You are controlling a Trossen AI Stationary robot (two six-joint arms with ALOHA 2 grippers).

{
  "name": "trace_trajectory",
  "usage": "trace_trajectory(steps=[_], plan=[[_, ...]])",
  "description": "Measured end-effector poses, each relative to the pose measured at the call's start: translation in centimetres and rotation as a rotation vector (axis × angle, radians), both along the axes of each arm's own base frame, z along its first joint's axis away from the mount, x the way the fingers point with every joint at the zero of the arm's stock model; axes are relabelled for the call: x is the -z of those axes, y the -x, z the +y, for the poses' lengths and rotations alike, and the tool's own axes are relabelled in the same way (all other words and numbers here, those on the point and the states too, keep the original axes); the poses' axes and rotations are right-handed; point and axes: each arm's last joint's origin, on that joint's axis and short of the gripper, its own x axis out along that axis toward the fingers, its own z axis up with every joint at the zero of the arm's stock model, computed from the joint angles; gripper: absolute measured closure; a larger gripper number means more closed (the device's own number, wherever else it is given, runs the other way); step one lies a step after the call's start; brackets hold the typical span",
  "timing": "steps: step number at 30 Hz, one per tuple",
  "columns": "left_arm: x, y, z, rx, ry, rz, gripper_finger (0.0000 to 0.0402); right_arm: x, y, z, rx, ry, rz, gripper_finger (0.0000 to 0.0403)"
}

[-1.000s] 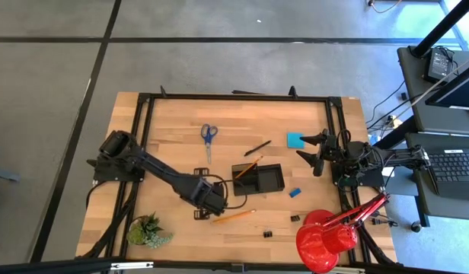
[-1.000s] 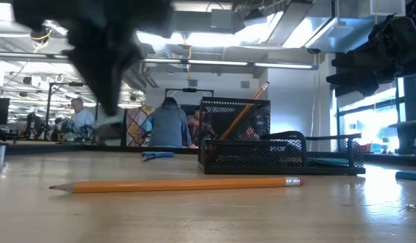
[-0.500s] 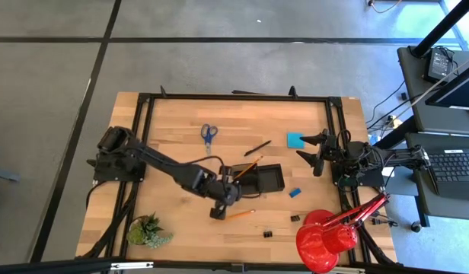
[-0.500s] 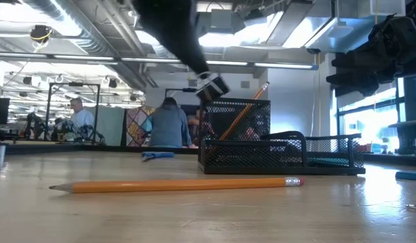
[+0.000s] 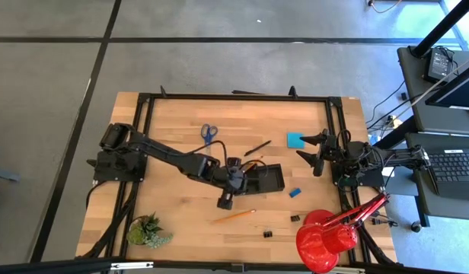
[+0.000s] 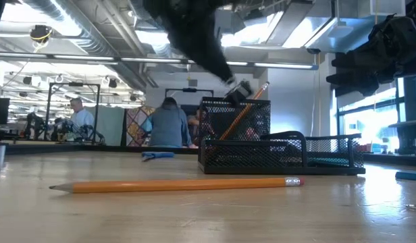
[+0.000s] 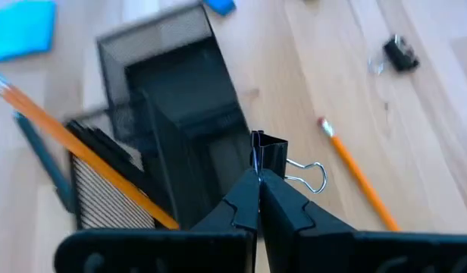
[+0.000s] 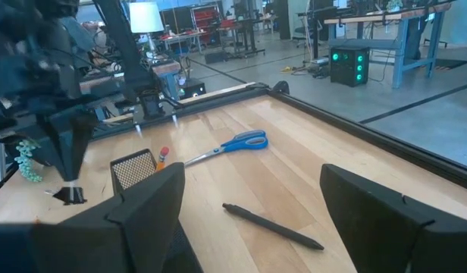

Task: Pick and place office supplies into organizer
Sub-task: Put the top left black binder clip into the black desk organizer

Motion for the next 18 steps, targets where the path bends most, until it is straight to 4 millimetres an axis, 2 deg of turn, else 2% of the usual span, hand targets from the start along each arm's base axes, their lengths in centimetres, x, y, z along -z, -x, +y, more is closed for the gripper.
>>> trace_trajectory(steps=[6, 18], plan=[[1.9, 0.5, 0.9, -0.033, 0.008, 0.023, 0.0400, 0.0, 0.0, 0.0, 0.001, -0.002, -0.001, 0.0092], [3.5, 0.8, 2.2, -0.097, 0.037, 0.010, 0.0400, 0.0, 0.0, 0.0, 0.000, -0.003, -0.001, 0.0092]])
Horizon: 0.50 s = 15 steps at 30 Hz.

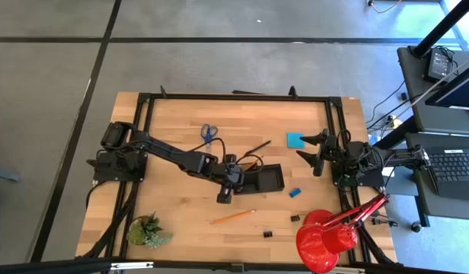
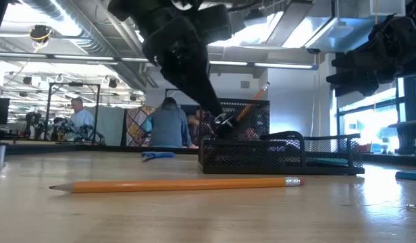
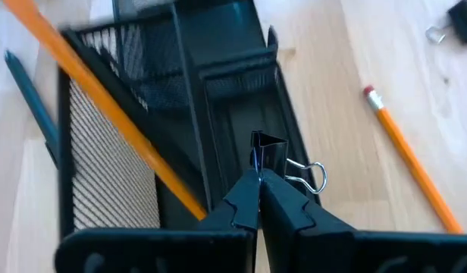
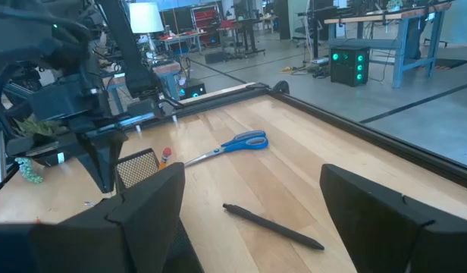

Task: Pick and place office supplies into organizer
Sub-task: Put the top left black binder clip into the black desk organizer

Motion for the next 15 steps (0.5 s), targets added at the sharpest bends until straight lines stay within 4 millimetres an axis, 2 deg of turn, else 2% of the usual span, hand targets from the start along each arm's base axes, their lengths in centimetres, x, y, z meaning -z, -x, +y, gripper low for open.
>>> trace_trajectory(steps=[15], plan=[[0.01, -0.05, 0.30, -0.065, 0.015, -0.007, 0.0400, 0.00, 0.00, 0.00, 0.001, 0.000, 0.000, 0.0092]])
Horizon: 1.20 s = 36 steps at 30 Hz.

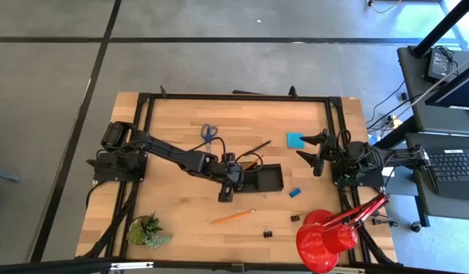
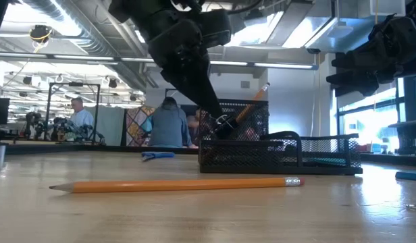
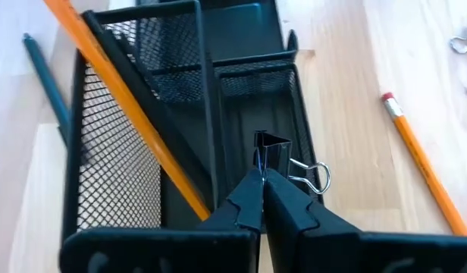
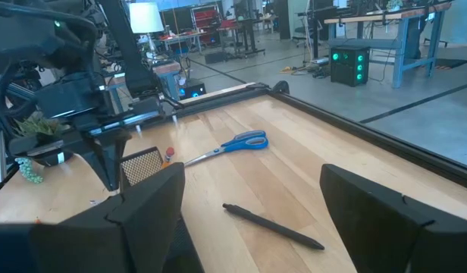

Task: Pick and place office supplies into organizer
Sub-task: Put the top left black binder clip into the black desk organizer, then put the blue scissors into the black desk organizer

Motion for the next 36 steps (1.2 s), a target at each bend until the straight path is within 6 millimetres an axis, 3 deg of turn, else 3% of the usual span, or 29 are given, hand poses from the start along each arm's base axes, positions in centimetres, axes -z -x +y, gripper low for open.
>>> trace_trajectory(steps=[36], plan=[[0.33, 0.42, 0.03, -0.030, 0.014, 0.052, 0.0384, 0.00, 0.00, 0.00, 0.000, 0.000, 0.000, 0.0092]])
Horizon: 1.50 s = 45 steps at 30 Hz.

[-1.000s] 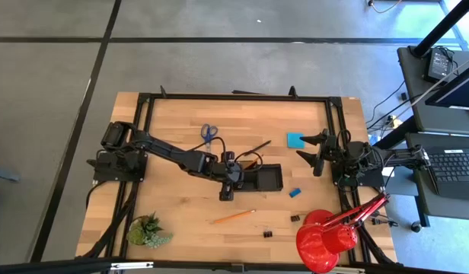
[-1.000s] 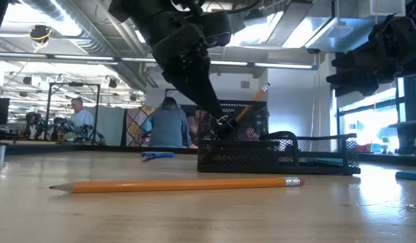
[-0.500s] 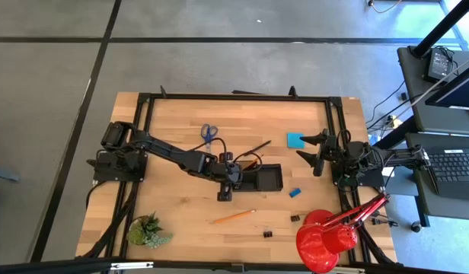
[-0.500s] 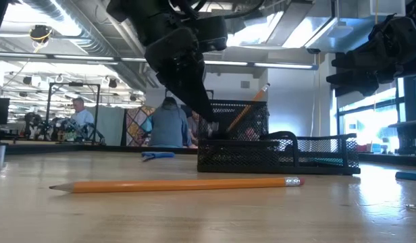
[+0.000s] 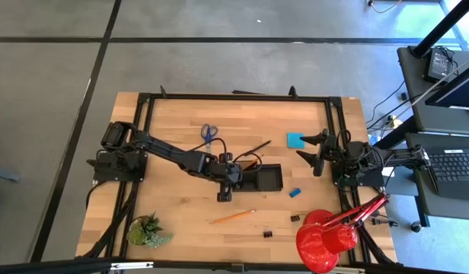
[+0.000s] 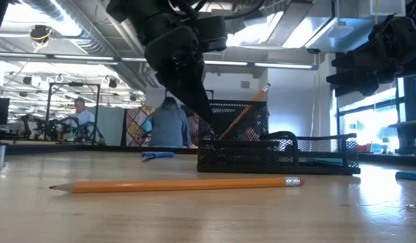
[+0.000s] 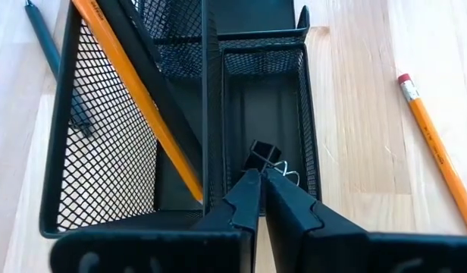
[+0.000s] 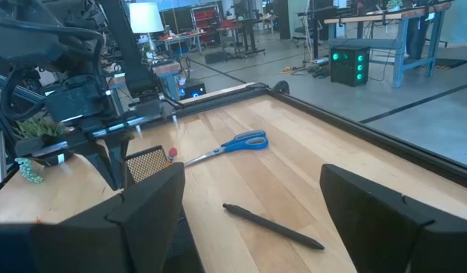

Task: Pick and place office supplies into organizer
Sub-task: Put the blue scissors into the black desk organizer

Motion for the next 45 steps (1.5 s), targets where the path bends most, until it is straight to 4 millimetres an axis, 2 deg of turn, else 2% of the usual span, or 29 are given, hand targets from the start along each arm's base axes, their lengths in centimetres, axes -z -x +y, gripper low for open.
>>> trace_trajectory(steps=[7, 12, 17, 21, 26, 30, 34, 45], plan=[[0.1, 0.1, -0.5, 0.084, 0.117, 0.027, 0.0374, 0.0, 0.0, 0.0, 0.000, 0.000, 0.000, 0.0092], [0.1, 0.2, -1.0, 0.150, 0.161, 0.036, 0.0344, 0.0, 0.0, 0.0, 0.000, 0.000, 0.000, 0.0092], [-0.1, 0.5, -1.2, 0.141, 0.197, 0.062, 0.0313, 0.0, 0.0, 0.0, 0.000, 0.000, 0.000, 0.0092], [-1.7, 1.8, -1.1, 0.107, 0.276, 0.106, 0.0300, 0.0, 0.0, 0.0, 0.000, 0.000, 0.001, 0.0092], [-3.8, 4.3, -0.3, -0.042, 0.284, 0.194, 0.0302, 0.0, 0.0, 0.0, 0.000, 0.000, 0.001, 0.0092], [-5.1, 6.1, 1.7, -0.243, 0.170, 0.223, 0.0303, 0.0, 0.0, 0.0, 0.000, 0.000, 0.001, 0.0092], [-5.6, 6.6, 4.4, -0.485, 0.080, 0.185, 0.0303, 0.0, 0.0, 0.0, 0.000, 0.000, 0.001, 0.0092], [-4.5, 7.6, 16.0, -0.762, 0.173, 0.219, 0.0302, 0.0, 0.0, 0.0, 0.000, 0.000, 0.001, 0.0092]])
